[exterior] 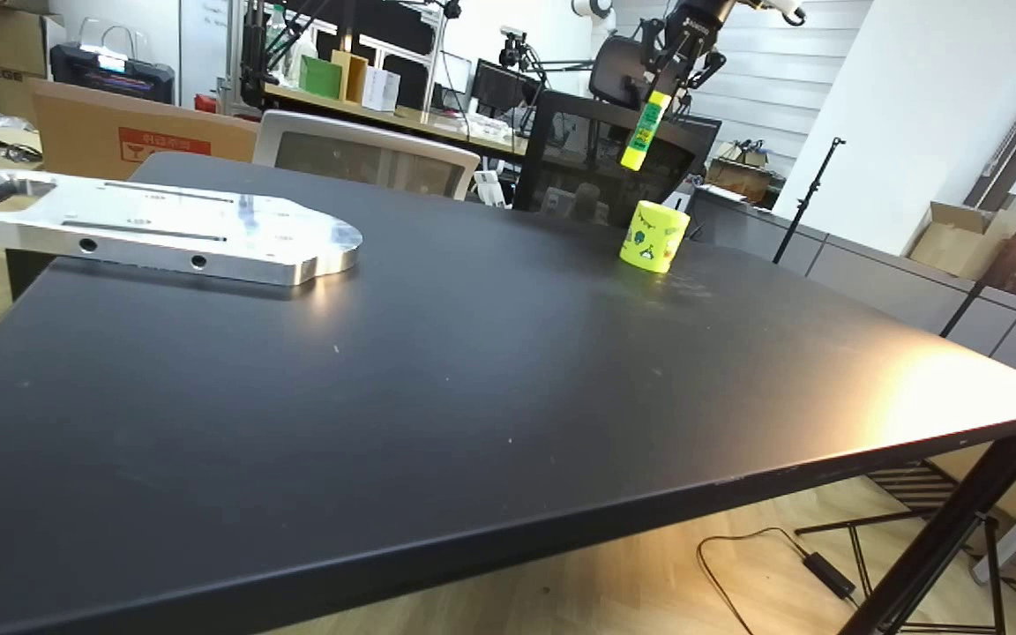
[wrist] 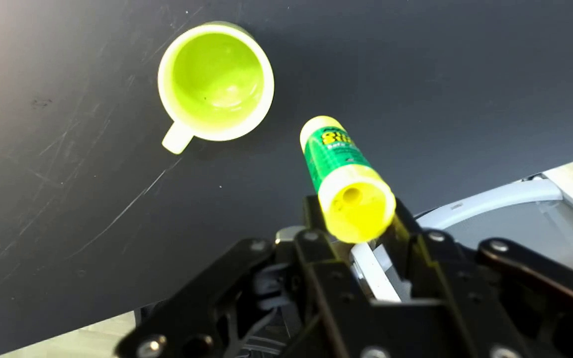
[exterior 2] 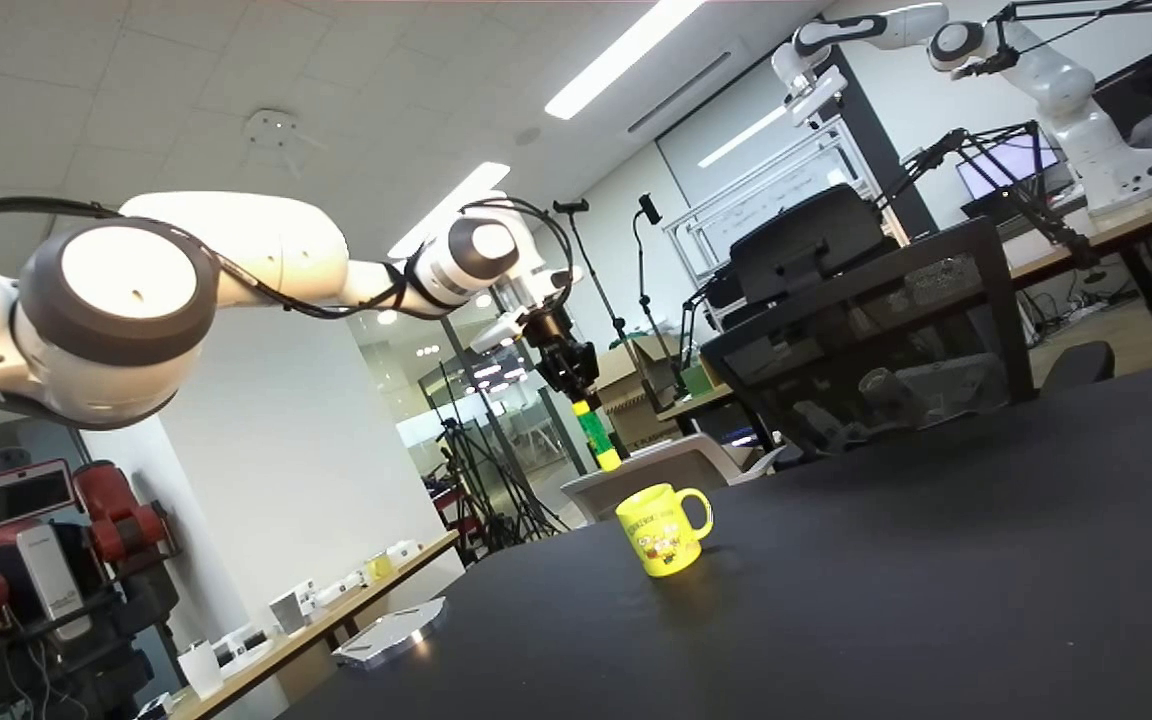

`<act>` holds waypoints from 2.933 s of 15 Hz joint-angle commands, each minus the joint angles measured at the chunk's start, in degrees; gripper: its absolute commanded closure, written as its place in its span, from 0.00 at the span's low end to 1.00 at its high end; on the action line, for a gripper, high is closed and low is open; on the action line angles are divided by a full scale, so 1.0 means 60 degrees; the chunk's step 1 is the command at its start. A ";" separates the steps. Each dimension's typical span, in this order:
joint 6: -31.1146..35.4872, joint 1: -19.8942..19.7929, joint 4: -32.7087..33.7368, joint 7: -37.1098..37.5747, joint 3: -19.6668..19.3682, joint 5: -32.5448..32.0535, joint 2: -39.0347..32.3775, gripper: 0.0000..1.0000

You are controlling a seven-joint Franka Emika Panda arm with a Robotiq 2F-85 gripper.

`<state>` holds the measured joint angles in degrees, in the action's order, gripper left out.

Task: Put the glue stick on the table then put it back in the mug

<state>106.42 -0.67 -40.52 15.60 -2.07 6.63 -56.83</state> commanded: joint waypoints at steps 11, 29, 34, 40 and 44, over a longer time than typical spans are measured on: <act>0.2383 0.0763 -0.6546 -0.0814 0.0080 -0.0483 0.3099 0.92; 0.7137 0.0725 -1.4453 -0.1316 0.0426 -0.0562 0.6784 0.92; 0.7707 0.0673 -1.5247 -0.1408 0.0475 -0.0464 0.7205 0.92; 0.7672 0.0610 -1.5404 -0.1510 0.0529 -0.0294 0.7258 0.92; 0.7647 0.0605 -1.5399 -0.1498 0.0517 -0.0299 0.7226 0.92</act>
<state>152.33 3.85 -131.67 7.38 0.30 3.84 -14.93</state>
